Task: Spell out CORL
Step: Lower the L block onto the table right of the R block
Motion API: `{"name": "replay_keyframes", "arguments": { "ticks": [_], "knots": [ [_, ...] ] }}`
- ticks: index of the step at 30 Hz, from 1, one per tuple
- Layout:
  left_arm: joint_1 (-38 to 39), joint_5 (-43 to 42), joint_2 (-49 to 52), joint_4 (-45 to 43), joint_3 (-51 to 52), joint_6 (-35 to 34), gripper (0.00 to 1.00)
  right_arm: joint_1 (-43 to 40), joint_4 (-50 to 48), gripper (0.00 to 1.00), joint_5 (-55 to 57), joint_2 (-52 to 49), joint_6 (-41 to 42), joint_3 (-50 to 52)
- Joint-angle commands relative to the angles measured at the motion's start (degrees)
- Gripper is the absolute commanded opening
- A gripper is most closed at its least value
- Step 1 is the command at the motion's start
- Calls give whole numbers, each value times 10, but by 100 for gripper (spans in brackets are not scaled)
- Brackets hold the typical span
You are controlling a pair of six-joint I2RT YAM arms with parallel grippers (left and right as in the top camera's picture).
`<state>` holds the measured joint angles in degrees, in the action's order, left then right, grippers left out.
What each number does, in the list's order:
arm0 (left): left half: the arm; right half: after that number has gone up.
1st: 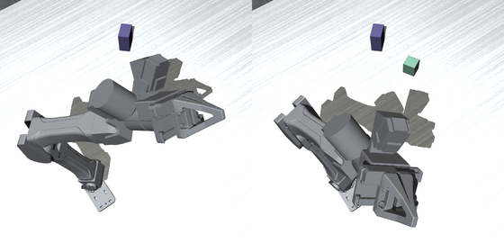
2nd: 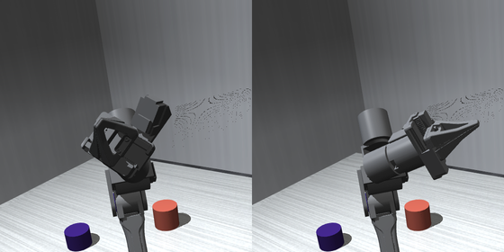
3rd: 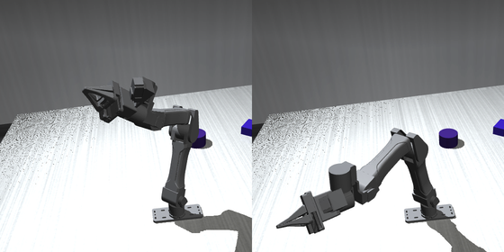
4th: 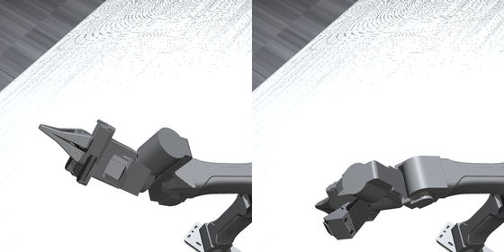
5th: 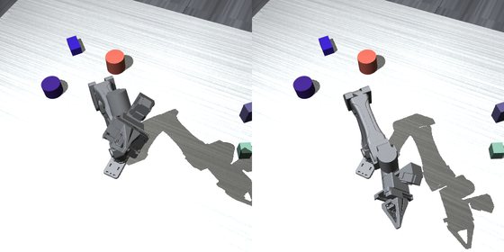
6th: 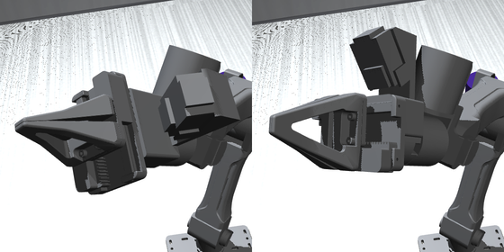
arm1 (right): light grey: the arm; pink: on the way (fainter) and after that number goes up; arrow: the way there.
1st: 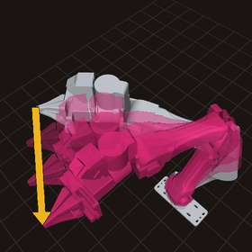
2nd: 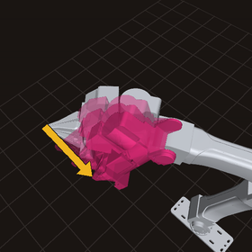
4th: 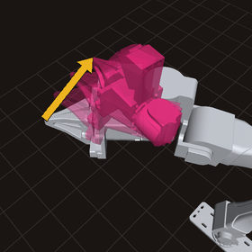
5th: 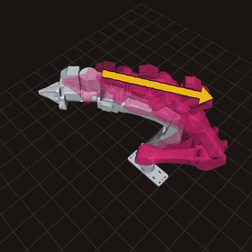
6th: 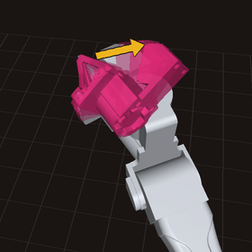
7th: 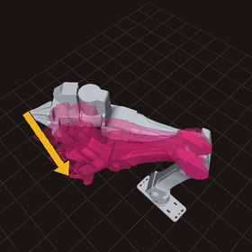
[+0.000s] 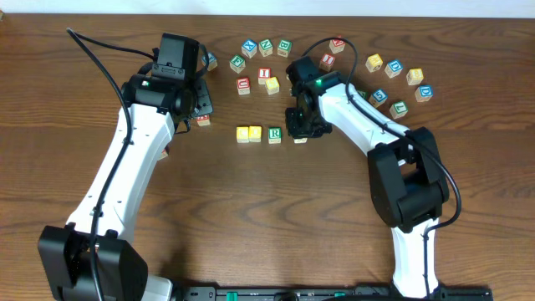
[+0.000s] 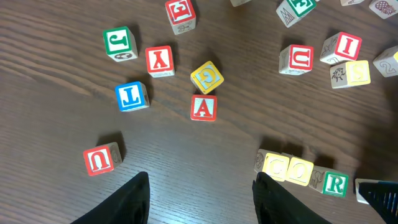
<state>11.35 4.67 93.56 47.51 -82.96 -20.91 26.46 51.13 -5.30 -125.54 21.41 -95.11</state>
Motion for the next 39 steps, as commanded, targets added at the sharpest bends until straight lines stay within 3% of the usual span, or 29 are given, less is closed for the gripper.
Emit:
{"name": "replay_keyframes", "arguments": {
  "ticks": [1,30,39],
  "knots": [
    [0,5,8,0,3,7,53,14,-2,20,7,10,24,8],
    [0,5,8,0,3,7,53,59,-34,24,93,10,87,8],
    [0,5,8,0,3,7,53,63,-20,36,94,10,88,8]
  ]
}}
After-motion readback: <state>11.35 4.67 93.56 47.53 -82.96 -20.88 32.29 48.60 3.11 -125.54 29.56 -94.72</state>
